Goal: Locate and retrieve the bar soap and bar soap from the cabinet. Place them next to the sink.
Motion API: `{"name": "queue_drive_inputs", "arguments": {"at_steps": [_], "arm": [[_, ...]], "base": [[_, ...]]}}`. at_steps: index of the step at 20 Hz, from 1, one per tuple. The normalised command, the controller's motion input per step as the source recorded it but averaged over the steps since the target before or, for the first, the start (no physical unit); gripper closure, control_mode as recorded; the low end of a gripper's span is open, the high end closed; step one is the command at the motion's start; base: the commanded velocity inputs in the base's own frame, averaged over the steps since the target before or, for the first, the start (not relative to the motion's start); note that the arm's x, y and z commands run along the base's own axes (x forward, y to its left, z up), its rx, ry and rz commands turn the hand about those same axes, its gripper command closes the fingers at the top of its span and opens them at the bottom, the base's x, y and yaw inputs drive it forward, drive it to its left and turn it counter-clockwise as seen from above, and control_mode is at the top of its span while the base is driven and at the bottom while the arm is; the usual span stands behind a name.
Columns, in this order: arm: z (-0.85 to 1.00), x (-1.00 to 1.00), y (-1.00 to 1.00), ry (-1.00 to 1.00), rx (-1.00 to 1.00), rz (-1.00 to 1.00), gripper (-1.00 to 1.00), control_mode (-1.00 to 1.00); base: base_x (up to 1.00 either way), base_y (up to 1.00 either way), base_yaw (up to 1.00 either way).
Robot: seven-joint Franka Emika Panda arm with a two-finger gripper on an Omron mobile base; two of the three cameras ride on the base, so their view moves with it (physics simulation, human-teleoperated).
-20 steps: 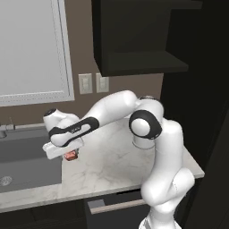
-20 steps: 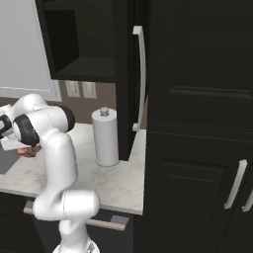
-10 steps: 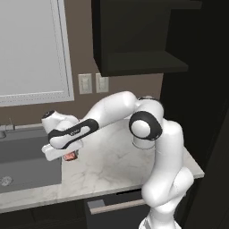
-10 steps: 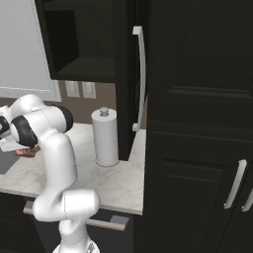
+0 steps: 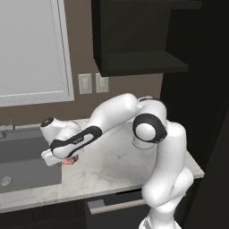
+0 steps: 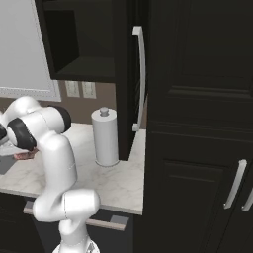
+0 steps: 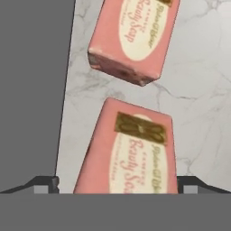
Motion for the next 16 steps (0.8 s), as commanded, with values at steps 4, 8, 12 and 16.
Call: {"name": "queue_drive_inputs", "arguments": {"at_steps": [4,8,12,16], "arm": [[-0.12,-0.13,-0.18,0.00,0.00,-0.04,-1.00,-1.00],[-0.16,-0.16,-0.16,0.00,0.00,-0.01,-1.00,-1.00],[-0.05,-0.12,-0.05,-0.02,0.02,-0.02,-1.00,-1.00],[-0.02,-0.12,0.00,-0.07,0.06,-0.03,-1.00,-1.00]], "base": [[0.00,0.00,0.00],[0.00,0.00,0.00],[0.00,0.00,0.00],[0.00,0.00,0.00]]}}
